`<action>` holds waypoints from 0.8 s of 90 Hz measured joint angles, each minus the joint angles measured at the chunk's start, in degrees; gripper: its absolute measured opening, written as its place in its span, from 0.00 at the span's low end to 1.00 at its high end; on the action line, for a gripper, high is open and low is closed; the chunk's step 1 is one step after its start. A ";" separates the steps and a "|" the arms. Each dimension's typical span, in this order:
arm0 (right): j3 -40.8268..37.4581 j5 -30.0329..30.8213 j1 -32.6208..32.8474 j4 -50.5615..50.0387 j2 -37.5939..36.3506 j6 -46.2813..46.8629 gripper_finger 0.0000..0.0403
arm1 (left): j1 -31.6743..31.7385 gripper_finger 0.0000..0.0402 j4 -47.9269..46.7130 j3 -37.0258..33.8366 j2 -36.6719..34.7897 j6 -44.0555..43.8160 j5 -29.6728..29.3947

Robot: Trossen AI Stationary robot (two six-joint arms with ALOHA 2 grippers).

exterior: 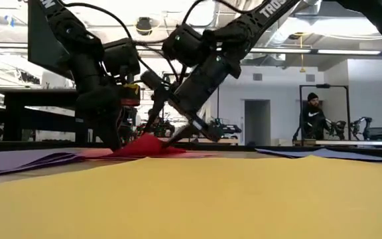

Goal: Organize paper
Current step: Put the pink paper to the top center of the table

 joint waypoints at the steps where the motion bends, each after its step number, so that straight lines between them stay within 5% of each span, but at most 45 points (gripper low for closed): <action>1: -0.01 0.00 0.00 0.22 0.31 0.07 0.49 | 0.01 0.30 0.03 -0.01 0.00 -0.14 0.00; 27: 0.00 1.09 -1.44 6.41 1.27 -5.19 0.44 | 0.02 0.30 0.49 -0.02 0.04 -1.29 0.00; 52: 0.00 0.58 -2.12 5.81 1.27 -9.09 0.05 | 0.02 0.30 -7.39 3.32 -3.16 -0.72 -0.16; 72: 0.00 -1.09 -3.30 3.92 -0.02 -12.89 0.00 | 0.04 0.30 -17.61 9.59 -9.23 1.36 -2.84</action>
